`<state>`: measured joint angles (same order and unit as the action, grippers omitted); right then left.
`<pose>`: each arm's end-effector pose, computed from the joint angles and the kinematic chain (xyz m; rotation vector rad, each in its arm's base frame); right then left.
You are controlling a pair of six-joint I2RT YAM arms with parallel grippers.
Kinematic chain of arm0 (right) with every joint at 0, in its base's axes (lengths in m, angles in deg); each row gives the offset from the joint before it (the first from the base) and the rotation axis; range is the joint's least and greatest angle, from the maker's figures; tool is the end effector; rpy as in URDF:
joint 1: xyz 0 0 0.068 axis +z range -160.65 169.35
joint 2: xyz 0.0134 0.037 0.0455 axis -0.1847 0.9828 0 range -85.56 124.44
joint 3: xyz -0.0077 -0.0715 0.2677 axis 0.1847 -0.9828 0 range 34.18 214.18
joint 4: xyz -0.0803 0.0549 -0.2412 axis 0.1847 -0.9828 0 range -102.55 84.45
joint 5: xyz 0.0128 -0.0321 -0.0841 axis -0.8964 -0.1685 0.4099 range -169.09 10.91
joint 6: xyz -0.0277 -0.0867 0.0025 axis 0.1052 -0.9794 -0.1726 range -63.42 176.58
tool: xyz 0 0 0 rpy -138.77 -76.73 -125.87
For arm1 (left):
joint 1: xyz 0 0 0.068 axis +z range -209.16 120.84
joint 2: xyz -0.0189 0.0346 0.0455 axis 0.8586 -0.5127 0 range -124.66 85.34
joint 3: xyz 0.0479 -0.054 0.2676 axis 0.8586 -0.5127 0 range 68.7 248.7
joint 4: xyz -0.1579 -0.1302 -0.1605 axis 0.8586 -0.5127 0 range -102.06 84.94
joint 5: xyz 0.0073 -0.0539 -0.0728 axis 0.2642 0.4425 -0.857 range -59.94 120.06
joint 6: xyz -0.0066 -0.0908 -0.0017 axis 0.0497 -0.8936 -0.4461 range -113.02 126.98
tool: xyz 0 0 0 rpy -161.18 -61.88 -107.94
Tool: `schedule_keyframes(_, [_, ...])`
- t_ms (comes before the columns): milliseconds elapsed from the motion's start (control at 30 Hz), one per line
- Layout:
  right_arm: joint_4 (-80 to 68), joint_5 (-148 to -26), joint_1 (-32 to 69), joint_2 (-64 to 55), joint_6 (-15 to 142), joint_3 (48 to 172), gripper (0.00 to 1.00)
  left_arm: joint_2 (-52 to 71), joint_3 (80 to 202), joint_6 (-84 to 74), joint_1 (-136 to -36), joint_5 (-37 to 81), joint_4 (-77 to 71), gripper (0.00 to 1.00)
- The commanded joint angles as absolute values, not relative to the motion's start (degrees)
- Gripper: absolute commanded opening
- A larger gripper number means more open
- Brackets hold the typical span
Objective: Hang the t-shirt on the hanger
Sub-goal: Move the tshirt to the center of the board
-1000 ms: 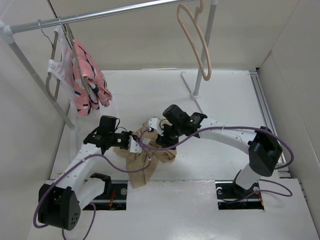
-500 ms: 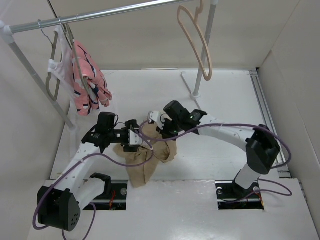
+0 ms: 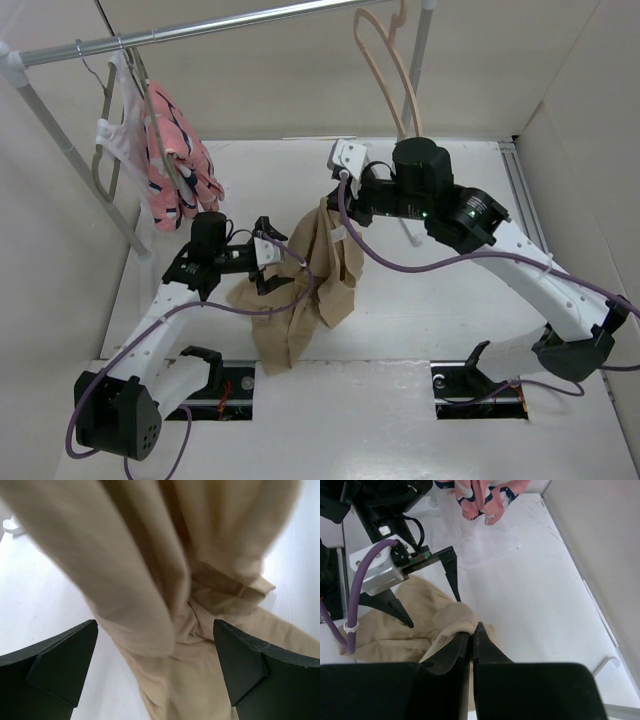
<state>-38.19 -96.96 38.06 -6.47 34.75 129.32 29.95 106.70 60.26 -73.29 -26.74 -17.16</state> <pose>0.2004 0.2659 0.4588 -1.2643 1.4067 0.6127 0.1978 -0.1201 0.2605 1.4667 1.1788 -0.5635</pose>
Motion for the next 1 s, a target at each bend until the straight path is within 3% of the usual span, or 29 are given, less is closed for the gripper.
schedule_keyframes(0, [-37.28, -97.47, 38.74, -6.46, 37.06, 132.61, 0.00, 29.71, 105.71, 50.42, -73.04, -31.72, -8.42, 0.99])
schedule_keyframes(167, [-34.21, -86.27, 38.75, -5.50, 41.27, 135.69, 0.00, 29.19, 105.70, 48.91, -73.04, -37.78, -6.56, 0.99])
schedule_keyframes(333, [-36.65, -69.71, 38.75, 3.09, 47.60, 144.80, 0.00, 29.18, 107.11, 52.58, -73.04, -40.61, -10.50, 0.83])
schedule_keyframes(433, [-39.64, -64.25, 38.75, 8.02, 49.80, 150.44, 0.00, 29.18, 108.34, 56.37, -73.57, -39.74, -15.69, 0.83])
schedule_keyframes(600, [-41.50, -62.48, 40.41, 14.19, 51.83, 156.97, 0.00, 29.80, 106.33, 49.40, -73.57, -33.24, -9.16, 0.97])
schedule_keyframes(733, [-40.97, -61.34, 42.43, 14.19, 52.36, 156.97, 0.00, 30.32, 103.68, 36.92, -73.57, -22.89, 4.37, 0.97])
schedule_keyframes(967, [-39.74, -63.18, 43.49, 15.34, 54.29, 156.97, 0.00, 25.49, 102.10, 34.58, -73.57, -20.50, 10.40, 0.97])
